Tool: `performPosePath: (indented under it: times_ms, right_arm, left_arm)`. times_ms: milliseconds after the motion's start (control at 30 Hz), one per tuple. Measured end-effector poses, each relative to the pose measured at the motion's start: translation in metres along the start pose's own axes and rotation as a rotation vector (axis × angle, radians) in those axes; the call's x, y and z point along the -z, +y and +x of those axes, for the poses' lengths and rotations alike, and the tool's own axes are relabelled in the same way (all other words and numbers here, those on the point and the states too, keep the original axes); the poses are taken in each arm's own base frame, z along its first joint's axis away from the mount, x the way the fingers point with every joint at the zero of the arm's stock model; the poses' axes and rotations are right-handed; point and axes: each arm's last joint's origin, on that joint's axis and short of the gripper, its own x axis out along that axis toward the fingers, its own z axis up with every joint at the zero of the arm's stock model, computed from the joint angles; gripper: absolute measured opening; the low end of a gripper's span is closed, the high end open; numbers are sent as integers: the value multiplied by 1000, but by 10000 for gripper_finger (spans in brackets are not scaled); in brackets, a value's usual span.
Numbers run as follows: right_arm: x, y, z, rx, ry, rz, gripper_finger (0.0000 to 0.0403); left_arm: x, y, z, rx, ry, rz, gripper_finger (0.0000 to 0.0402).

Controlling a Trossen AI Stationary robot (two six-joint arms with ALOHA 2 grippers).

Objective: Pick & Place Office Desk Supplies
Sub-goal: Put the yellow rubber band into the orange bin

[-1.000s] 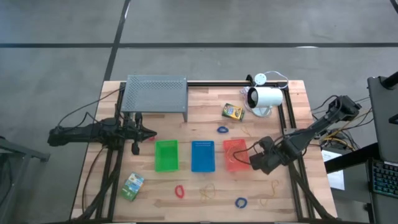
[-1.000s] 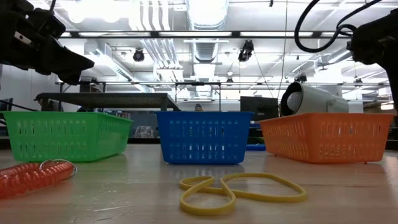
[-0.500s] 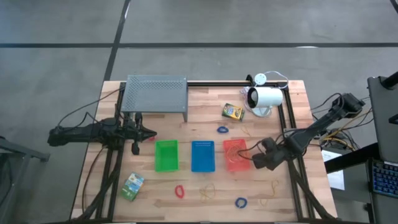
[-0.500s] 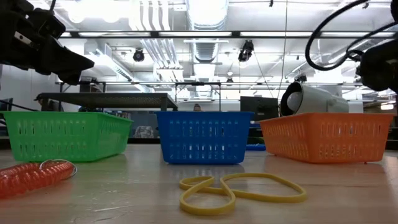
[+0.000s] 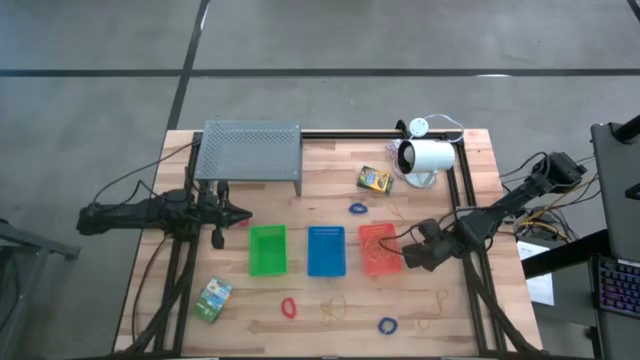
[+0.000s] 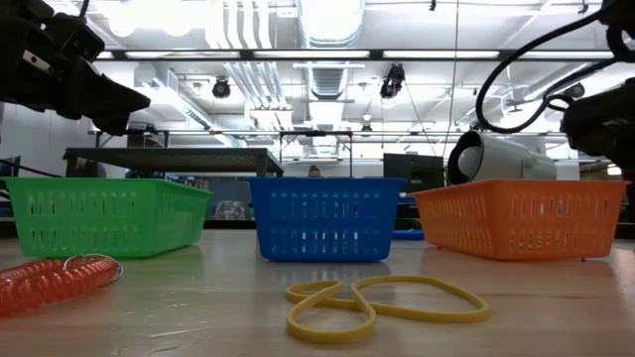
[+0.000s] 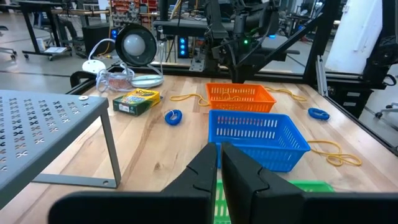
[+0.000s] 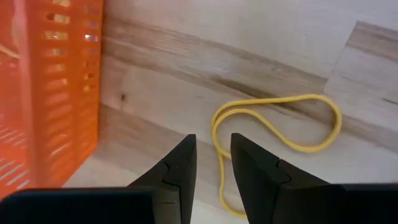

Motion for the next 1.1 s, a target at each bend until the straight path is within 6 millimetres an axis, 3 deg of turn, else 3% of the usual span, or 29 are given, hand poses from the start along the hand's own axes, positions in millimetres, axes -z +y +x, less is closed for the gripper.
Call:
performPosePath:
  times_ms: [767,1100]
  right_arm:
    - [-3,8,16,85,-5,3,93]
    - [-3,7,17,99,-3,1,45]
  left_arm:
    - [0,0,0,0,0,0,28]
    - [0,0,0,0,0,0,28]
